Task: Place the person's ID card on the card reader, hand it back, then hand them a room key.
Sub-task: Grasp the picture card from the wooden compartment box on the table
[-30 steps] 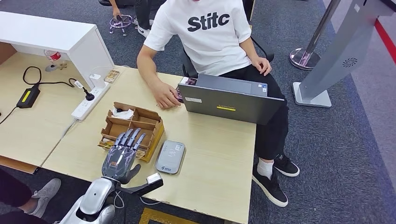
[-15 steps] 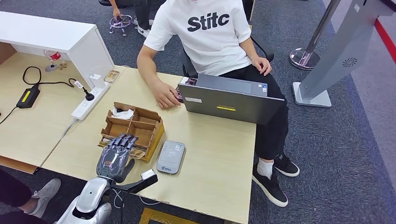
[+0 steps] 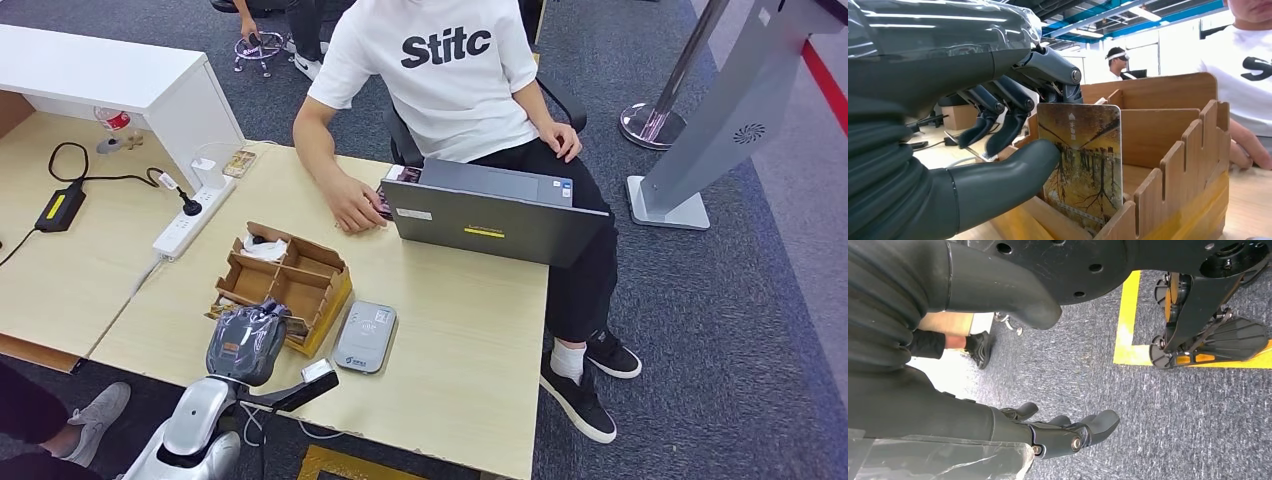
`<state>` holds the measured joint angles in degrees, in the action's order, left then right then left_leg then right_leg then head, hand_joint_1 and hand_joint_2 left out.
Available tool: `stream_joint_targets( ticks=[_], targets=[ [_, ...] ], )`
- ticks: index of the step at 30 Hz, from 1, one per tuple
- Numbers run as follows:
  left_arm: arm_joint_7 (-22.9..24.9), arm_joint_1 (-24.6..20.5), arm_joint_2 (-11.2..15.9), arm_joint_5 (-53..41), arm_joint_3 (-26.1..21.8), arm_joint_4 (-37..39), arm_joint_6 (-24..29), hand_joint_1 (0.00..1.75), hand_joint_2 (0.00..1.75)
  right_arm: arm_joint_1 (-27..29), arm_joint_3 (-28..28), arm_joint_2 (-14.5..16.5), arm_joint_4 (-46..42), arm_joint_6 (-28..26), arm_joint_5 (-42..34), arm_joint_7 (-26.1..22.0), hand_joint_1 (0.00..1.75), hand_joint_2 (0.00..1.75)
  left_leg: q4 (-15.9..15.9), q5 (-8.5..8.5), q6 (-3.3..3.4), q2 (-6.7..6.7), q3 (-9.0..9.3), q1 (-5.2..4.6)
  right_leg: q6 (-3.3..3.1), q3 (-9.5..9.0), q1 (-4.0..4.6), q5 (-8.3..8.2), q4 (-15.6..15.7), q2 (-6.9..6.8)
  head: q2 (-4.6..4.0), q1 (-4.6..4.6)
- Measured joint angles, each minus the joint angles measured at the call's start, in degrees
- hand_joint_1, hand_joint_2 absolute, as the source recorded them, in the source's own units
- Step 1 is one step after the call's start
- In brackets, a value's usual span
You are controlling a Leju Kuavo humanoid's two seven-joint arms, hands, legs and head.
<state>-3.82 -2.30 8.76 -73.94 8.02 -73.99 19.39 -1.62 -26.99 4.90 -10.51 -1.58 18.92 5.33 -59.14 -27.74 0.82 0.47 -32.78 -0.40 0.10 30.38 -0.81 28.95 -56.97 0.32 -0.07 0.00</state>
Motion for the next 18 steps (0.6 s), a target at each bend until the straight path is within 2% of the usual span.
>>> stream_joint_targets(
  ticks=[8,18],
  targets=[
    [-0.46,-0.83,-0.27,1.27,-1.17,-0.01,3.92,1.75,1.75,0.00,-0.26,0.09,0.00,-0.04,0.68,0.00,0.00,1.75,0.00,0.00,0.00,0.00,0.00,0.00,0.00,0.00,0.00,0.00,0.00,0.00,0.00,0.01],
    [-0.45,-5.16,0.25,3.98,-3.45,-2.65,3.90,1.75,1.75,-0.02,-0.27,0.09,-0.01,0.07,1.78,-0.02,0.00,1.75,0.00,0.04,0.01,-0.02,0.00,0.01,0.00,-0.01,0.01,-0.01,-0.02,-0.01,0.00,0.01]
  ],
)
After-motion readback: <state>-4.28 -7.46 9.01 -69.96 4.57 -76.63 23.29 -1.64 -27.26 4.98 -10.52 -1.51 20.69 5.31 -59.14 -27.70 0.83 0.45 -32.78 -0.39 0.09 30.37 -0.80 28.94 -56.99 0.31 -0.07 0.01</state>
